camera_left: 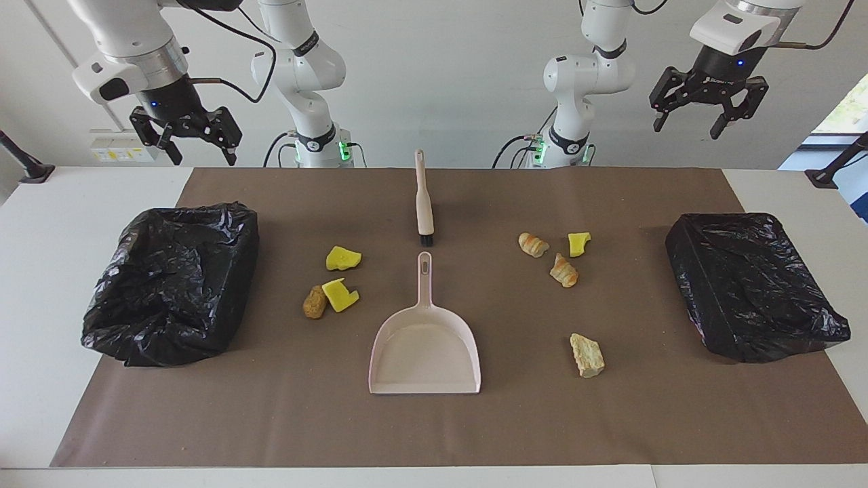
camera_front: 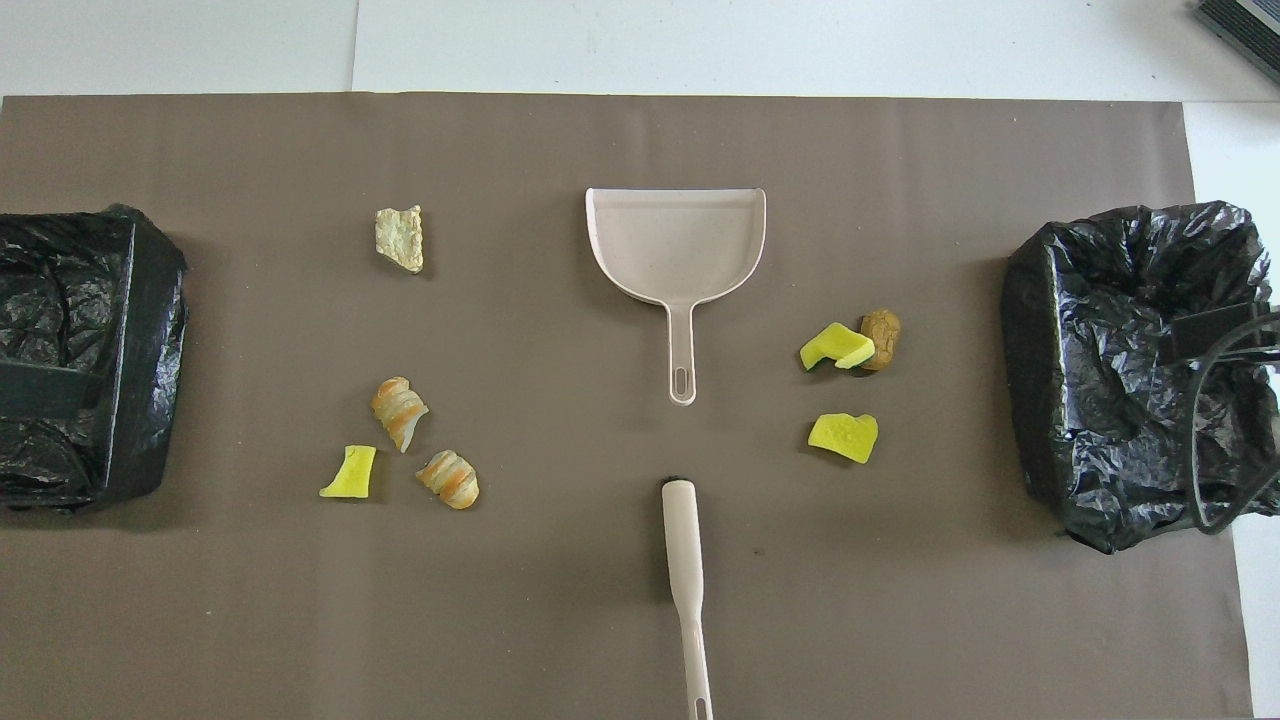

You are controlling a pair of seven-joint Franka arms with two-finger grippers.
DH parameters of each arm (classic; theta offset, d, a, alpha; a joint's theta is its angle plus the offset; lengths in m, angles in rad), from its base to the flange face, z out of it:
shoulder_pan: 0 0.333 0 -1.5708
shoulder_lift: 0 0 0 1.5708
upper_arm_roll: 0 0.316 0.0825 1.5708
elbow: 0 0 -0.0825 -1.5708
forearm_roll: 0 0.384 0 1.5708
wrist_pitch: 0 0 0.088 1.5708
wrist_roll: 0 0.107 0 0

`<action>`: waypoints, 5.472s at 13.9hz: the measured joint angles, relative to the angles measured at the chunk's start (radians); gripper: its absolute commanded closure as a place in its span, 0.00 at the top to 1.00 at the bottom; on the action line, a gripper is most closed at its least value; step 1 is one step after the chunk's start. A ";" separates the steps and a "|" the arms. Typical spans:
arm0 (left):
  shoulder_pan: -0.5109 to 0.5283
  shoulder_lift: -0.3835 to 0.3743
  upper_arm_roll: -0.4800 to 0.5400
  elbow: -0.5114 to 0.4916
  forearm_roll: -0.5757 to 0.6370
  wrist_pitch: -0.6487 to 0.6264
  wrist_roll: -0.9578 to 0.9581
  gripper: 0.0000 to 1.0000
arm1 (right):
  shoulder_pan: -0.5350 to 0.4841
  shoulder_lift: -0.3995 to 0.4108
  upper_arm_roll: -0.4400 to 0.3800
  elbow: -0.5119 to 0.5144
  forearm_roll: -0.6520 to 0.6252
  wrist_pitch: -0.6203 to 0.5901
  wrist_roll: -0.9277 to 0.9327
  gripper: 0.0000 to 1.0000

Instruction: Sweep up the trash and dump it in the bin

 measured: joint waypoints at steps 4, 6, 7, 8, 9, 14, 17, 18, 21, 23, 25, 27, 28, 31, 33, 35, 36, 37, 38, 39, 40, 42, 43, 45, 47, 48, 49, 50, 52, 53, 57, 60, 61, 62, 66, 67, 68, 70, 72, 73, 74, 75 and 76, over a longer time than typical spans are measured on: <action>-0.002 0.000 -0.021 -0.006 0.000 0.000 -0.002 1.00 | 0.000 0.000 0.000 0.000 0.000 0.000 0.000 1.00; -0.011 0.000 -0.031 -0.013 -0.001 0.000 -0.011 1.00 | 0.000 0.000 0.000 0.000 0.000 0.000 0.000 1.00; -0.025 0.000 -0.033 -0.023 -0.001 0.002 -0.020 1.00 | 0.000 0.000 0.000 0.000 0.000 0.000 0.000 1.00; -0.045 -0.001 -0.034 -0.037 -0.002 0.005 -0.037 1.00 | 0.000 0.000 0.000 0.000 0.000 0.000 0.000 1.00; -0.075 -0.001 -0.035 -0.060 -0.006 0.012 -0.060 1.00 | 0.000 0.000 0.000 0.000 0.000 0.000 0.000 1.00; -0.211 -0.030 -0.040 -0.235 -0.040 0.105 -0.166 1.00 | 0.000 0.000 0.000 0.000 0.000 0.000 0.000 1.00; -0.313 -0.052 -0.041 -0.341 -0.046 0.184 -0.287 1.00 | 0.000 0.000 0.000 0.000 0.000 0.000 0.000 1.00; -0.356 -0.057 -0.042 -0.382 -0.046 0.226 -0.339 1.00 | 0.000 0.000 0.000 0.000 0.000 0.000 0.000 1.00; -0.469 -0.066 -0.043 -0.475 -0.048 0.329 -0.470 1.00 | 0.000 0.000 0.000 0.000 0.000 0.000 0.000 1.00; -0.545 -0.067 -0.043 -0.526 -0.048 0.395 -0.564 1.00 | 0.000 0.000 0.000 0.000 0.000 0.000 0.000 1.00; -0.623 -0.065 -0.043 -0.583 -0.048 0.471 -0.654 1.00 | 0.000 0.000 0.000 0.000 0.000 0.000 0.000 1.00; -0.711 -0.050 -0.044 -0.648 -0.049 0.557 -0.760 1.00 | 0.000 0.000 0.000 0.000 0.000 0.000 0.000 1.00; -0.759 -0.026 -0.044 -0.675 -0.049 0.609 -0.831 1.00 | 0.000 0.000 0.000 0.000 0.000 0.000 0.000 1.00; -0.866 0.061 -0.044 -0.696 -0.049 0.712 -0.967 1.00 | 0.000 0.000 0.000 0.000 0.000 0.000 0.000 1.00; -0.914 0.101 -0.044 -0.703 -0.049 0.767 -1.039 1.00 | 0.000 0.000 0.000 0.000 0.000 0.000 0.000 1.00; -0.954 0.110 -0.043 -0.732 -0.049 0.814 -1.118 1.00 | 0.000 0.000 0.000 0.000 0.000 0.000 0.000 1.00; -0.974 0.116 -0.044 -0.748 -0.049 0.829 -1.154 1.00 | 0.000 0.000 0.000 0.000 0.000 0.000 0.000 1.00; -0.992 0.131 -0.044 -0.760 -0.049 0.849 -1.184 1.00 | 0.000 0.000 0.000 0.000 0.000 0.000 0.000 1.00; -1.004 0.154 -0.044 -0.767 -0.049 0.874 -1.203 1.00 | 0.000 0.000 0.000 0.000 0.000 0.000 0.000 1.00; -1.010 0.177 -0.044 -0.767 -0.049 0.889 -1.212 1.00 | 0.000 0.000 0.000 0.000 0.000 0.000 0.000 1.00; -1.010 0.190 -0.043 -0.767 -0.049 0.894 -1.213 0.86 | 0.000 0.000 0.000 0.000 0.000 0.000 0.000 1.00; -1.010 0.191 -0.037 -0.766 -0.049 0.890 -1.213 0.70 | 0.000 0.000 0.000 0.000 0.000 0.000 0.000 1.00; -1.010 0.188 -0.036 -0.764 -0.049 0.885 -1.213 0.62 | 0.000 0.000 0.000 0.000 0.000 0.000 0.000 1.00; -1.010 0.178 -0.031 -0.761 -0.049 0.879 -1.213 0.30 | 0.000 0.000 0.000 0.000 0.000 0.000 0.000 1.00; -1.010 0.162 -0.027 -0.760 -0.049 0.869 -1.213 0.03 | 0.000 0.000 0.000 0.000 0.000 0.000 0.000 1.00; -1.010 0.156 -0.027 -0.760 -0.049 0.867 -1.213 0.00 | 0.000 0.000 0.000 0.000 0.000 0.000 0.000 1.00; -1.010 0.153 -0.027 -0.760 -0.049 0.865 -1.213 0.00 | 0.000 0.000 0.000 0.000 0.000 0.000 0.000 1.00; -1.010 0.153 -0.027 -0.760 -0.049 0.865 -1.213 0.00 | 0.000 0.000 0.000 0.000 0.000 0.000 0.000 1.00; -1.010 0.152 -0.026 -0.760 -0.049 0.857 -1.213 0.00 | 0.000 0.000 0.000 0.000 0.000 0.000 0.000 1.00; -1.009 0.151 -0.024 -0.759 -0.047 0.846 -1.213 0.00 | 0.000 0.000 0.000 0.000 0.000 0.000 0.000 1.00; -0.935 0.096 -0.008 -0.743 -0.001 0.728 -1.183 0.00 | 0.000 0.000 0.000 0.000 0.000 0.000 0.000 1.00; -0.826 0.043 0.000 -0.737 0.043 0.651 -1.148 0.00 | 0.000 0.000 0.000 0.000 0.000 0.000 0.000 1.00; -0.783 0.029 0.001 -0.736 0.047 0.627 -1.121 0.00 | 0.000 0.000 0.000 0.000 0.000 0.000 0.000 1.00; -0.740 0.016 0.002 -0.735 0.049 0.606 -1.091 0.00 | 0.000 0.000 0.000 0.000 0.000 0.000 0.000 1.00; -0.540 -0.051 0.007 -0.733 0.054 0.522 -0.965 0.00 | 0.000 0.000 0.000 0.000 0.000 0.000 0.000 1.00; -0.500 -0.065 0.007 -0.733 0.059 0.491 -0.954 0.00 | 0.000 0.000 0.000 0.000 0.000 0.000 0.000 1.00; -0.463 -0.075 0.007 -0.735 0.062 0.472 -0.952 0.00 | 0.000 0.000 0.000 0.000 0.000 0.000 0.000 1.00; -0.405 -0.078 0.006 -0.739 0.065 0.463 -0.950 0.00 | 0.000 0.000 0.000 0.000 0.000 0.000 0.000 1.00; -0.350 -0.077 0.005 -0.745 0.067 0.459 -0.950 0.00 | 0.000 0.000 0.000 0.000 0.000 0.000 0.000 1.00; -0.328 -0.077 0.005 -0.749 0.070 0.453 -0.950 0.00 | 0.000 0.000 0.000 0.000 0.000 0.000 0.000 1.00; -0.307 -0.077 0.005 -0.753 0.078 0.437 -0.950 0.00 | 0.000 0.000 0.000 0.000 0.000 0.000 0.000 1.00; -0.289 -0.078 0.005 -0.757 0.091 0.423 -0.950 0.00 | 0.000 0.000 0.000 0.000 0.000 0.000 0.000 1.00; -0.277 -0.080 0.005 -0.764 0.097 0.417 -0.950 0.00 | 0.000 0.000 0.000 0.000 0.000 0.000 0.000 1.00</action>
